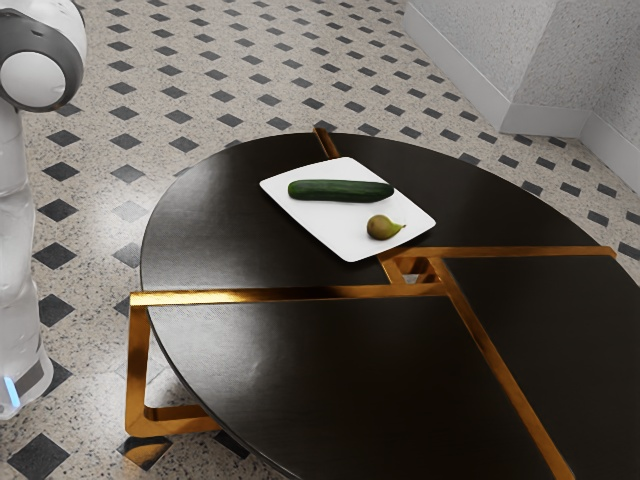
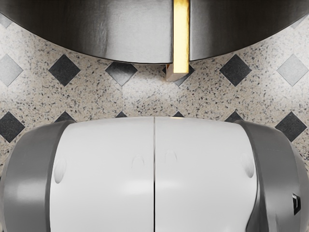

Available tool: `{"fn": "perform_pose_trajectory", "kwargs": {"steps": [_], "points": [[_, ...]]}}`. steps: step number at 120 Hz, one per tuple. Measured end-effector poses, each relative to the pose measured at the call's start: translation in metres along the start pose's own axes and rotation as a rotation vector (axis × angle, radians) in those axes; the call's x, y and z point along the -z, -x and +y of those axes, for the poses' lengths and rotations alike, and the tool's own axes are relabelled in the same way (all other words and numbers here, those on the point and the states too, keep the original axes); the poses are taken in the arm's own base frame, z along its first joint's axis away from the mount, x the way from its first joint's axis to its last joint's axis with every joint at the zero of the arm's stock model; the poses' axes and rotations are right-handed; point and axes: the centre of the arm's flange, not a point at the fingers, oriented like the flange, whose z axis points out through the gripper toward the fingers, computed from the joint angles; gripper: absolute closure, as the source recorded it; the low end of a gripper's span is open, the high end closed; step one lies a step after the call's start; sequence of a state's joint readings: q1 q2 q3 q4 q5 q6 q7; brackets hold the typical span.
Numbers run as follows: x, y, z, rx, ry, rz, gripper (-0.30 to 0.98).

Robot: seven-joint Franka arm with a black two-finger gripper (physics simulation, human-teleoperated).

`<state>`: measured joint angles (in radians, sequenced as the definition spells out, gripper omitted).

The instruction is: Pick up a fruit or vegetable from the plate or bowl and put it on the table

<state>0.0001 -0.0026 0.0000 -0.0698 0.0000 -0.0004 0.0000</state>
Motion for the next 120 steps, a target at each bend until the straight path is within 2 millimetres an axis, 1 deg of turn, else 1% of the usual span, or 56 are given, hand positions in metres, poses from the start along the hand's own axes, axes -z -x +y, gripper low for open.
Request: {"fn": "perform_pose_trajectory", "kwargs": {"steps": [52,88,102,120], "points": [[0.000,-0.001,0.000,0.000,0.000,0.005,0.00],[0.003,-0.005,0.000,0.000,0.000,0.034,0.00],[0.005,-0.013,0.000,0.000,0.000,0.037,0.00],[0.007,-0.031,0.000,-0.001,0.000,0.027,0.00]]}}
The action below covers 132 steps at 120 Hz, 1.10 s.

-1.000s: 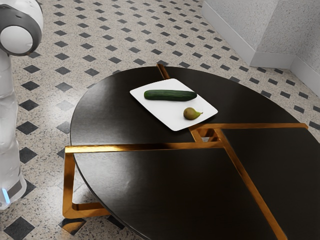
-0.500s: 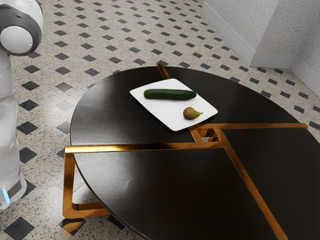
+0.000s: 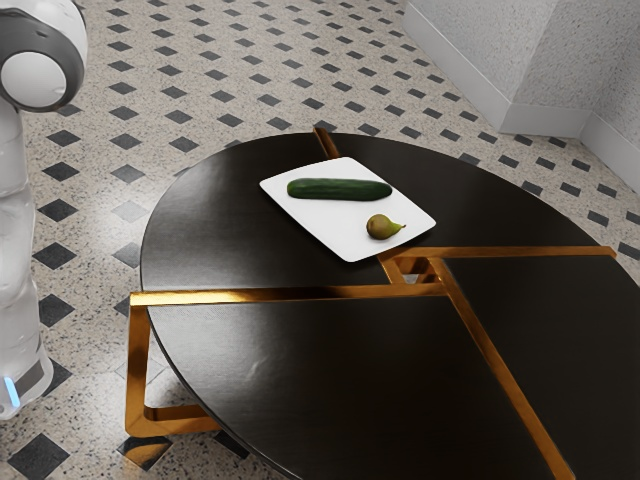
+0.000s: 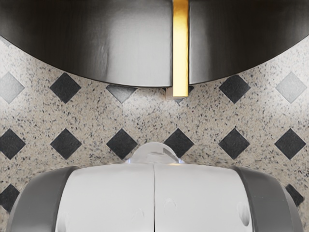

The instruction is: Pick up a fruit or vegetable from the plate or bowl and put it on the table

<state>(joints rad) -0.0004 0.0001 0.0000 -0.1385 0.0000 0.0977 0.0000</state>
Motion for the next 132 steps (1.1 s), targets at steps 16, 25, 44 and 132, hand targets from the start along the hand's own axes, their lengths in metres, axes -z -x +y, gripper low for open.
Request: {"fn": "perform_pose_trajectory", "kwargs": {"steps": [16,25,44,132], "points": [[0.001,-0.021,0.000,0.000,0.000,-0.011,0.00],[0.001,-0.034,0.000,0.000,0.000,-0.017,0.00],[-0.001,-0.065,0.000,0.000,0.000,-0.029,0.00],[-0.063,-0.246,0.000,0.000,0.000,-0.066,0.00]]}}
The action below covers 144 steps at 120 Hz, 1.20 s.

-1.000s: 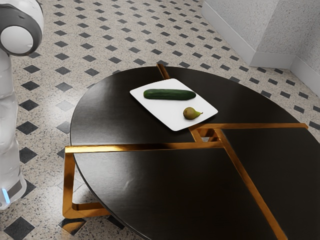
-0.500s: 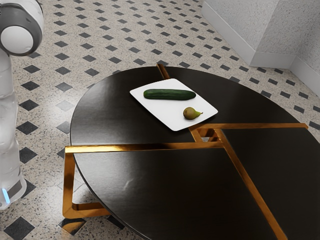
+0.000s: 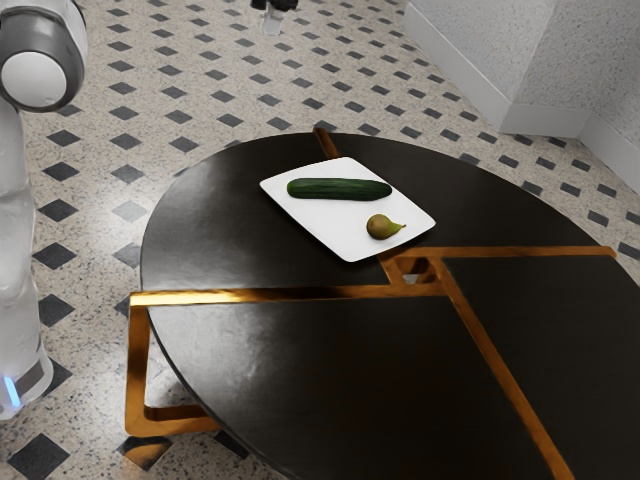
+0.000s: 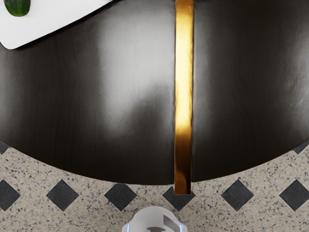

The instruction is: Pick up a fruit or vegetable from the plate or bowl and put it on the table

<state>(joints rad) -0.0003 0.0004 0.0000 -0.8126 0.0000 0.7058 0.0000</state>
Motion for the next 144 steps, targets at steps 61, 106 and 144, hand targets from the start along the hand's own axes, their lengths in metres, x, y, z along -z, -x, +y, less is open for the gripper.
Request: {"fn": "perform_pose_trajectory", "kwargs": {"steps": [61,106,144], "points": [[-0.086,-0.109,0.000,0.000,0.000,0.004,0.00],[-0.150,-0.158,0.000,0.000,0.000,0.024,0.00],[-0.189,-0.181,0.000,0.000,0.000,0.048,0.00]]}}
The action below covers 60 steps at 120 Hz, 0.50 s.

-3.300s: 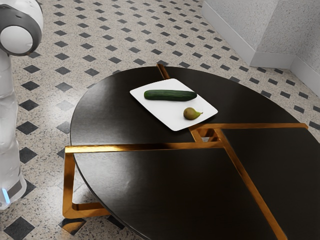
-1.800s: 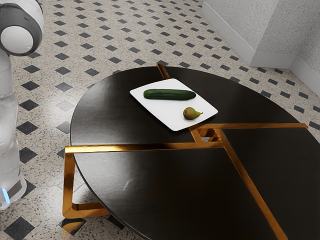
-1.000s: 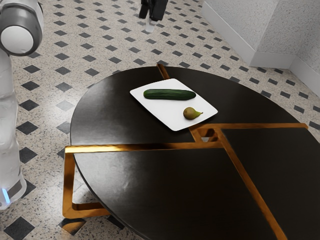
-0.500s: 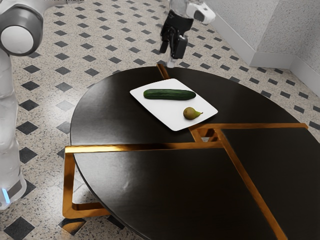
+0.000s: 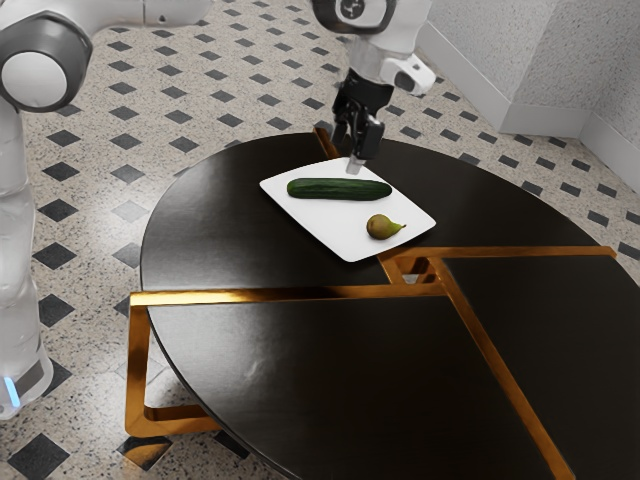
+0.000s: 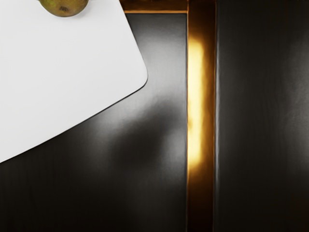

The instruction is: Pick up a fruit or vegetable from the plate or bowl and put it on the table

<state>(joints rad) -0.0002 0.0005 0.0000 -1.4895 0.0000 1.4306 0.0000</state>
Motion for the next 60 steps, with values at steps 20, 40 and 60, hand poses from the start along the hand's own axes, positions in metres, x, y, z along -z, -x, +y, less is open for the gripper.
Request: {"fn": "perform_pose_trajectory", "kwargs": {"steps": [20,40,60], "points": [[-0.013,-0.006,0.000,0.000,0.000,0.013,0.00],[-0.021,-0.011,0.000,0.000,0.000,0.027,0.00],[-0.025,-0.013,0.000,0.000,0.000,0.038,0.00]]}}
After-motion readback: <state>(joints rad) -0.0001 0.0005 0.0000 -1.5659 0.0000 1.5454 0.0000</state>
